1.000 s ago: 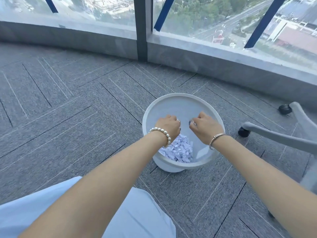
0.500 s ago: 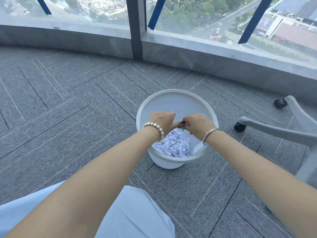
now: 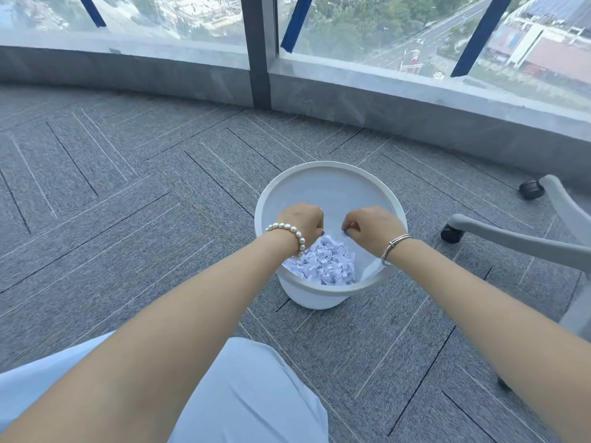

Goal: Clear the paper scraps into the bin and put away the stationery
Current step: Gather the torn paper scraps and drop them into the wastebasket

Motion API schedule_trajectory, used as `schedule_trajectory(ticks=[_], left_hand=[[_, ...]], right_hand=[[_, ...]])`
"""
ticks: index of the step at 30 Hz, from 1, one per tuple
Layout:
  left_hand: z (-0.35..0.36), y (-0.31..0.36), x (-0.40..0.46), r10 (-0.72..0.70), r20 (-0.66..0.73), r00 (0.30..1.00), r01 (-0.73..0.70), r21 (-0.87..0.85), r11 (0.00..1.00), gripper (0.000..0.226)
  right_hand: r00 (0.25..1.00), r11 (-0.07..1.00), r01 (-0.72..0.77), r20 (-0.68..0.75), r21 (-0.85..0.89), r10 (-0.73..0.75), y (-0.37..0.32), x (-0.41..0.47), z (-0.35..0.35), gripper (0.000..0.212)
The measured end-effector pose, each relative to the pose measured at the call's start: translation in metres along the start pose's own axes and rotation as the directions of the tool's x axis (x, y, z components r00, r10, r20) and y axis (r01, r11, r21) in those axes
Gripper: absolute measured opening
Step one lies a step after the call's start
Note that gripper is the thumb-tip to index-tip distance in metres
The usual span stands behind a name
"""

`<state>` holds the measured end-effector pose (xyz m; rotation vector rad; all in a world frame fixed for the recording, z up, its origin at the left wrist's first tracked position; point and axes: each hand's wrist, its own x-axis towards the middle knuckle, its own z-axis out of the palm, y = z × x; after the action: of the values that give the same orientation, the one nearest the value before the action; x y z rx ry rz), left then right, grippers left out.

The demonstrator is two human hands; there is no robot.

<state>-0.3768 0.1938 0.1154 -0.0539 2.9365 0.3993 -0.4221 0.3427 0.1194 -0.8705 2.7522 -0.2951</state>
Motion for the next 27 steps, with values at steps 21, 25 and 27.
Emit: schedule_trajectory(ticks=[21,25,27], left_hand=[[-0.002,0.008,-0.015,0.034,-0.129,0.991,-0.015,0.145,0.989,0.016],[-0.008,0.009,-0.015,0.017,-0.118,0.993,0.0,0.141,0.99,0.015],[-0.008,0.008,-0.015,0.006,-0.108,0.994,0.008,0.13,0.991,0.017]], right_hand=[[0.998,0.999,-0.037,-0.049,-0.035,0.035,0.006,-0.017,-0.003,0.025],[0.998,0.998,-0.051,-0.05,-0.027,0.049,0.006,-0.018,-0.008,0.024],[0.997,0.998,-0.056,-0.049,-0.03,0.055,0.005,-0.019,-0.011,0.023]])
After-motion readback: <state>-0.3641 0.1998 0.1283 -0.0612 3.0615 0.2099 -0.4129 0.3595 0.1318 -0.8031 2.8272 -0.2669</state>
